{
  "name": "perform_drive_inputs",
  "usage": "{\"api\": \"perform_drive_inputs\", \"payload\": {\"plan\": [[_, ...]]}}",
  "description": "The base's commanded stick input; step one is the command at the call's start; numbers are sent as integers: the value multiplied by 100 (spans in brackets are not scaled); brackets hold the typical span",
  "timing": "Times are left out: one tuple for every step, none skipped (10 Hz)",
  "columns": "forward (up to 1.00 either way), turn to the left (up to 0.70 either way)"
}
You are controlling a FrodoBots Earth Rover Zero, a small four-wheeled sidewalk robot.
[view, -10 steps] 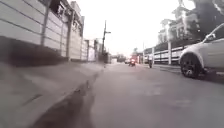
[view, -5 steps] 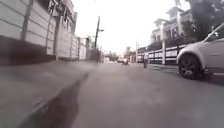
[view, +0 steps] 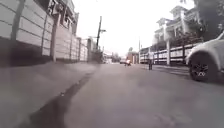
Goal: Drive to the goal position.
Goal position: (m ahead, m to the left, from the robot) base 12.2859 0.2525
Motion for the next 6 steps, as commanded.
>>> {"api": "perform_drive_inputs", "payload": {"plan": [[100,0],[100,0],[100,0],[100,0],[100,0],[100,0]]}}
